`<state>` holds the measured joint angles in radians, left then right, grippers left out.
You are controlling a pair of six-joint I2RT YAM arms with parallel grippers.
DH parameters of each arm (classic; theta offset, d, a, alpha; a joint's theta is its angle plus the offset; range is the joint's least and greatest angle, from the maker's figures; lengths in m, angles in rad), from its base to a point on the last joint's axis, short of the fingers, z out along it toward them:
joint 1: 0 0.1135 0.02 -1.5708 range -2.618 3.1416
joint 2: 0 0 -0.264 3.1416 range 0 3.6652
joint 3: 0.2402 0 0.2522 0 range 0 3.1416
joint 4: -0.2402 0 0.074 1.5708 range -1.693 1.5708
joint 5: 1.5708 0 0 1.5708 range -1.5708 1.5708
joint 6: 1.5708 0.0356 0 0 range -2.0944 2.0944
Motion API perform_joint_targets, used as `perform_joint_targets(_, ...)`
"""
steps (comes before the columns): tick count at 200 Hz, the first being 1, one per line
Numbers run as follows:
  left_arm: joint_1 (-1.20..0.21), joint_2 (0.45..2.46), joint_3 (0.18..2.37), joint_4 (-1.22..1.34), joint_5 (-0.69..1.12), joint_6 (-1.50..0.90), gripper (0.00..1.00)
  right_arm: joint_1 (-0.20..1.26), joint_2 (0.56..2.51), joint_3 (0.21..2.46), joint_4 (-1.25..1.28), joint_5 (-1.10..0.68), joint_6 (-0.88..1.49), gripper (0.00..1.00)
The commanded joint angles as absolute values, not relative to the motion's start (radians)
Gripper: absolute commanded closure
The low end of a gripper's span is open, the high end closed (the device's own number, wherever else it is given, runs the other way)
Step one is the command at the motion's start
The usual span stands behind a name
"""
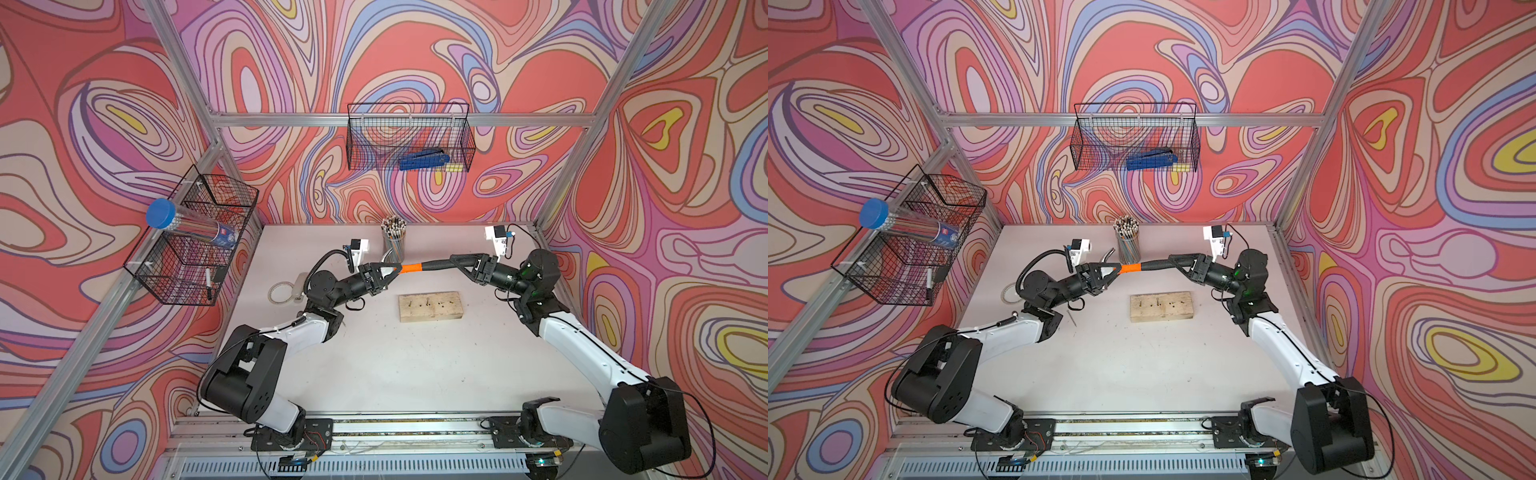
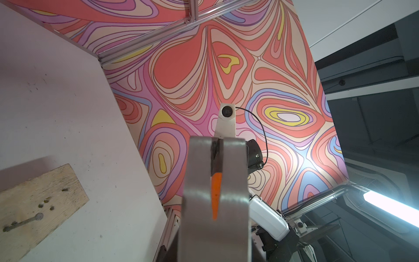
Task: Use a claw hammer to pull out a nail
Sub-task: Adjust the hammer.
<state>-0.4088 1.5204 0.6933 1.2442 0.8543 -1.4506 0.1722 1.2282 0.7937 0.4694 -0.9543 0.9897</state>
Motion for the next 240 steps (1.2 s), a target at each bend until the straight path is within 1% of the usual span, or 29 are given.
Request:
perform_joint_targets(1, -0.421, 1.518, 0.750, 1.331, 0.875, -1.466, 1.00, 0.193, 1.222, 0.804, 0.452, -0.974, 0.920, 0.51)
perform_joint_targets(15, -0.417, 1.513, 0.745, 1.330, 0.874, -1.471, 1.00, 0.193, 1.223, 0.807, 0.460, -0.969, 0.930, 0.41)
perform_joint_targets(23, -0.412, 1.510, 0.741, 1.332, 0.875, -1.473, 1.00, 0.193, 1.223, 0.805, 0.467, -0.969, 0.937, 0.37)
perform_joint_targets(32, -0.408, 1.508, 0.736, 1.330, 0.880, -1.475, 1.00, 0.190, 1.223, 0.798, 0.489, -0.969, 0.949, 0.37)
perform_joint_targets(47, -0.400, 1.506, 0.730, 1.331, 0.893, -1.483, 1.00, 0.189, 1.221, 0.801, 0.493, -0.974, 0.955, 0.44)
perform_joint_targets(70, -0.397, 1.505, 0.733, 1.332, 0.919, -1.500, 1.00, 0.184, 1.208, 0.799, 0.499, -0.974, 0.958, 0.45)
perform_joint_targets(97, -0.382, 1.502, 0.724, 1.333, 0.923, -1.509, 1.00, 0.183, 1.201, 0.809, 0.494, -0.983, 0.963, 0.58)
perform_joint_targets(116, -0.377, 1.504, 0.719, 1.333, 0.919, -1.511, 1.00, 0.183, 1.211, 0.818, 0.504, -1.022, 0.978, 0.69)
perform_joint_targets(133, -0.376, 1.509, 0.721, 1.333, 0.922, -1.512, 1.00, 0.183, 1.207, 0.815, 0.501, -1.041, 0.978, 0.82)
perform_joint_targets(137, -0.375, 1.510, 0.722, 1.333, 0.923, -1.511, 1.00, 0.183, 1.206, 0.815, 0.492, -1.041, 0.970, 0.87)
perform_joint_targets(142, -0.374, 1.513, 0.725, 1.332, 0.927, -1.511, 1.00, 0.182, 1.202, 0.816, 0.477, -1.040, 0.961, 0.99)
perform_joint_targets(143, -0.375, 1.513, 0.725, 1.332, 0.927, -1.512, 1.00, 0.182, 1.201, 0.817, 0.473, -1.039, 0.959, 1.00)
perform_joint_targets(195, -0.367, 1.548, 0.742, 1.330, 0.936, -1.529, 1.00, 0.182, 1.172, 0.831, 0.343, -1.006, 0.862, 1.00)
perform_joint_targets(202, -0.365, 1.555, 0.741, 1.330, 0.932, -1.531, 0.88, 0.183, 1.169, 0.838, 0.313, -0.993, 0.842, 1.00)
perform_joint_targets(212, -0.364, 1.563, 0.735, 1.330, 0.920, -1.531, 0.65, 0.182, 1.160, 0.843, 0.282, -0.965, 0.819, 1.00)
perform_joint_targets(217, -0.363, 1.568, 0.731, 1.331, 0.914, -1.530, 0.56, 0.181, 1.152, 0.847, 0.263, -0.950, 0.805, 1.00)
perform_joint_targets(223, -0.359, 1.572, 0.725, 1.331, 0.909, -1.523, 0.50, 0.181, 1.143, 0.853, 0.234, -0.924, 0.783, 1.00)
perform_joint_targets(226, -0.358, 1.575, 0.722, 1.331, 0.906, -1.519, 0.42, 0.181, 1.138, 0.858, 0.212, -0.911, 0.770, 1.00)
perform_joint_targets(231, -0.355, 1.577, 0.713, 1.330, 0.899, -1.512, 0.37, 0.181, 1.130, 0.870, 0.169, -0.888, 0.744, 1.00)
perform_joint_targets(240, -0.346, 1.581, 0.694, 1.331, 0.887, -1.496, 0.35, 0.182, 1.118, 0.895, 0.097, -0.856, 0.697, 1.00)
